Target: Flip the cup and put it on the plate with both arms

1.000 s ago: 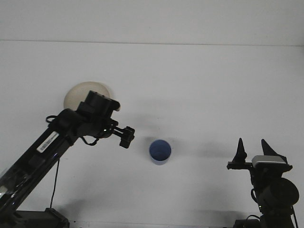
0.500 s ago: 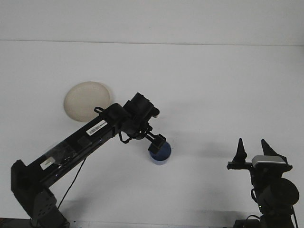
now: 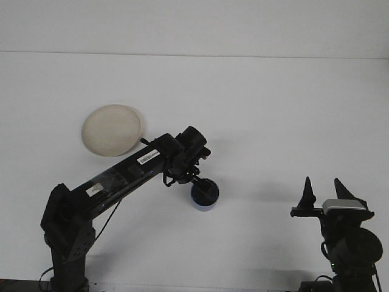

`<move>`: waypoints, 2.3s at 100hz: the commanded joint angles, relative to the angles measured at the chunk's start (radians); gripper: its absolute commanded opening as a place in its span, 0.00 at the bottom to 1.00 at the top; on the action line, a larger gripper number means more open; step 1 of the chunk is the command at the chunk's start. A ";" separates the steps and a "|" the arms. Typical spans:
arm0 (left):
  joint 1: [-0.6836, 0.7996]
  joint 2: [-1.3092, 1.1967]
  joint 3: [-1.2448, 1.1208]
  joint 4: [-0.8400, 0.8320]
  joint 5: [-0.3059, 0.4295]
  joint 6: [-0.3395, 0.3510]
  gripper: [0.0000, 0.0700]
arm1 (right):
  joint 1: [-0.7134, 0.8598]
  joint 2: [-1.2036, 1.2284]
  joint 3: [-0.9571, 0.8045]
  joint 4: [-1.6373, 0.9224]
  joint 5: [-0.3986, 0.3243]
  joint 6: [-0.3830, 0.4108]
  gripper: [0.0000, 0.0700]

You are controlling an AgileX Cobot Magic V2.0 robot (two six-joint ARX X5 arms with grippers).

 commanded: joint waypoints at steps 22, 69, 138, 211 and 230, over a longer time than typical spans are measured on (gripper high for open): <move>-0.016 0.023 0.029 -0.005 -0.003 0.040 0.01 | 0.001 0.003 0.013 0.009 0.001 0.001 0.69; 0.071 0.006 0.294 -0.249 -0.127 0.100 0.01 | 0.001 0.003 0.013 0.009 0.008 0.000 0.69; 0.636 0.063 0.517 -0.226 -0.248 0.078 0.01 | 0.001 0.003 0.013 0.009 0.008 0.001 0.69; 0.719 0.297 0.517 -0.249 -0.248 0.053 0.02 | 0.001 0.003 0.013 -0.002 0.008 0.000 0.69; 0.720 0.298 0.517 -0.243 -0.248 0.052 0.21 | 0.001 0.003 0.013 -0.002 0.010 0.000 0.69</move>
